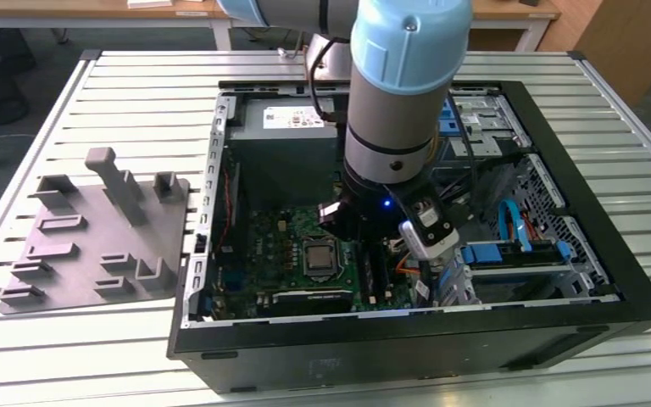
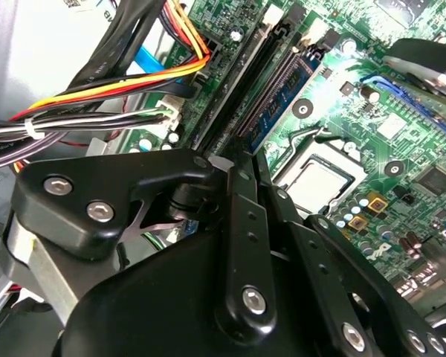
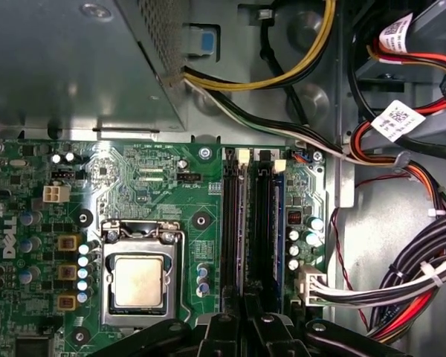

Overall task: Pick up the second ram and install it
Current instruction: 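Insert the second ram into the second slot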

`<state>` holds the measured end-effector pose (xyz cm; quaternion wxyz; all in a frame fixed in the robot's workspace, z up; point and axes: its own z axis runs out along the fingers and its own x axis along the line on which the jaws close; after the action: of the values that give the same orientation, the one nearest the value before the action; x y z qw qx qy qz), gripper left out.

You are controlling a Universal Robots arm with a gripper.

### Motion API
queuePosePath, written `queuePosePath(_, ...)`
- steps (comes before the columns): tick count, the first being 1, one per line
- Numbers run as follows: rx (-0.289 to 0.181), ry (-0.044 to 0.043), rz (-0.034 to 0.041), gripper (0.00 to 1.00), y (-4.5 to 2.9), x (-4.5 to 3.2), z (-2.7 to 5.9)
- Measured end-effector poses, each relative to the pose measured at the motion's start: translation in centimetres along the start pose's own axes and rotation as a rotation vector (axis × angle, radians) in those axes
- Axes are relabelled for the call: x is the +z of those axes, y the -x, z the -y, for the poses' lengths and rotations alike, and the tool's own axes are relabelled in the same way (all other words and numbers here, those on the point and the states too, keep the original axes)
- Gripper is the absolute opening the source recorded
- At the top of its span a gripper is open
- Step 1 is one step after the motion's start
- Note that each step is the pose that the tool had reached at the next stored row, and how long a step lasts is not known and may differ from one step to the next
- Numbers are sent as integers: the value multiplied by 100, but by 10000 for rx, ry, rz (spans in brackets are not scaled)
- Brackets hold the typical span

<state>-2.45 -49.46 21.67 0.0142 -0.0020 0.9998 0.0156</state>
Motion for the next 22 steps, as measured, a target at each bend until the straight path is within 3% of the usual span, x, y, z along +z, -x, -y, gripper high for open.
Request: queuePosePath(22,-132,-23,-16,14,7,52,2)
